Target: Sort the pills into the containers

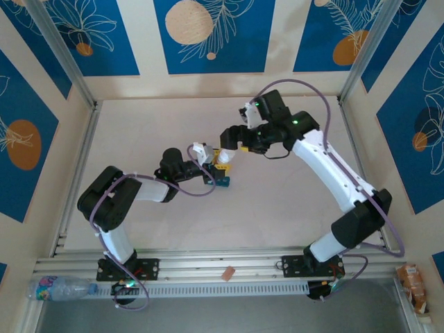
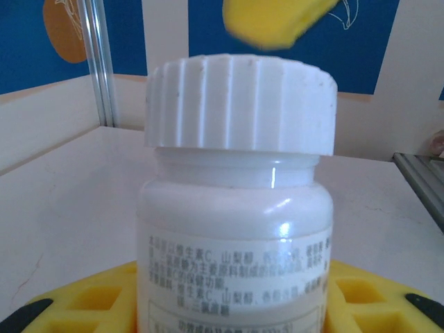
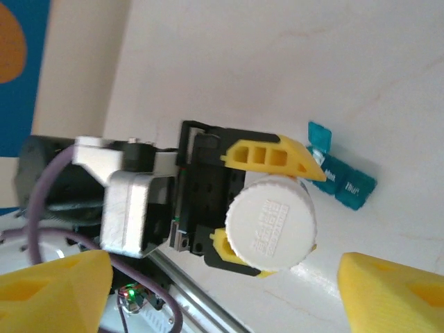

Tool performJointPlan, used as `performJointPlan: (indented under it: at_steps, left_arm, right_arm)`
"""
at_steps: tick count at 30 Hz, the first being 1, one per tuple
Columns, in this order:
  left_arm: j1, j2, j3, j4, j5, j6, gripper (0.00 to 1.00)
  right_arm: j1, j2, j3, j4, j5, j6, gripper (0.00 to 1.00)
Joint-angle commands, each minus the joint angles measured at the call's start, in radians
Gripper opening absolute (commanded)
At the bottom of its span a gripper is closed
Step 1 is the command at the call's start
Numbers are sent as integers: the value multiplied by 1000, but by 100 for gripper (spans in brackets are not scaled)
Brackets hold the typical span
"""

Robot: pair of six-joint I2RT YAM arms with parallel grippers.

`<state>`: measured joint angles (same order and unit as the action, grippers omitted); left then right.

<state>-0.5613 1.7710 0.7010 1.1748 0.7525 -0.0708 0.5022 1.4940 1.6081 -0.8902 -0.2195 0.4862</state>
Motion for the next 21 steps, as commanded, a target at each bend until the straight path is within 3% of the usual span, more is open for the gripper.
performJointPlan:
  at_steps: [1, 8, 21]
  left_arm:
    - [-1, 19, 36, 78, 88, -63, 0]
    - [2, 52, 70, 153, 151, -185, 0]
    - [3, 68, 89, 168, 174, -232, 0]
  right_arm:
    - [-28, -58, -23, 43, -43, -132, 81]
    - [-47, -41, -14, -16, -14, -321, 80]
    - [-25, 45, 1, -38, -43, -340, 76]
